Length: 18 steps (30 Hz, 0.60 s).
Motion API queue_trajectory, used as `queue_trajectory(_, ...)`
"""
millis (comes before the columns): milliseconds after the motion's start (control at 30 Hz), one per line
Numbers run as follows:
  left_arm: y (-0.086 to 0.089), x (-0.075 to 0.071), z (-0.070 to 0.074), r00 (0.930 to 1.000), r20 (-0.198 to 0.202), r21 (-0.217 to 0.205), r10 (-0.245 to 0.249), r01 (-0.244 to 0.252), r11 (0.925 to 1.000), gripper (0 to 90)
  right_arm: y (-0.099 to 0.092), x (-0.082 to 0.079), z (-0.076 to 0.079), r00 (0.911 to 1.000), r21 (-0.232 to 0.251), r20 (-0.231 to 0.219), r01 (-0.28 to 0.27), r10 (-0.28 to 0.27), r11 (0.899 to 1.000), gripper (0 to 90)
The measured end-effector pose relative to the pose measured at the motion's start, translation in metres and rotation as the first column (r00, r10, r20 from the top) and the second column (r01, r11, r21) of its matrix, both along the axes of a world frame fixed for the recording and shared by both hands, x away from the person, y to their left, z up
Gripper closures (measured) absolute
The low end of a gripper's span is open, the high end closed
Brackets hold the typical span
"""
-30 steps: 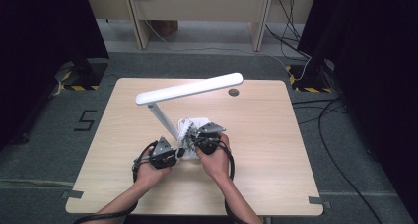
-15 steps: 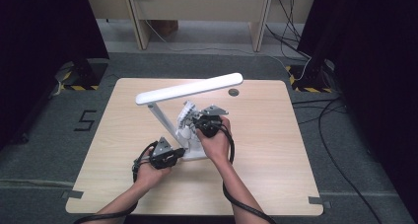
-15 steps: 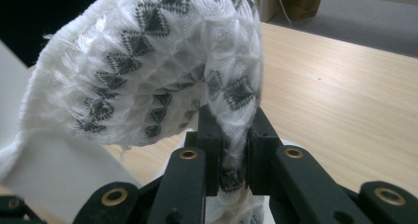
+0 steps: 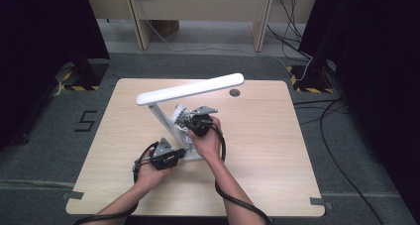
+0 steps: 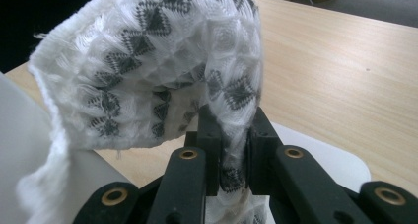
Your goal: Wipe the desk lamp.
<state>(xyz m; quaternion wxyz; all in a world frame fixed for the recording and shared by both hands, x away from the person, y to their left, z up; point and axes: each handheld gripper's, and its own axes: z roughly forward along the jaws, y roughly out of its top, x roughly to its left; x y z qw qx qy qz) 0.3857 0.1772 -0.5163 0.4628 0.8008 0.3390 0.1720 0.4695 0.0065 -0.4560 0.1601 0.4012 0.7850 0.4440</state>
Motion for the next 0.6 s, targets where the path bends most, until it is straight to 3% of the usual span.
queue_trajectory(367, 0.0, 0.0, 0.0, 1.0, 0.001, 0.0, -0.001, 0.001, 1.0, 84.1, -0.004, -0.003, -0.009, 0.9999, -0.062, 0.011, 0.01, -0.009, 0.998, 81.0)
queue_trajectory(600, 0.0, 0.0, 0.0, 1.0, 0.006, 0.002, -0.002, 0.002, 1.0, 83.9, -0.025, -0.006, -0.017, 0.9982, -0.102, 0.017, 0.059, -0.058, 0.993, 81.2)
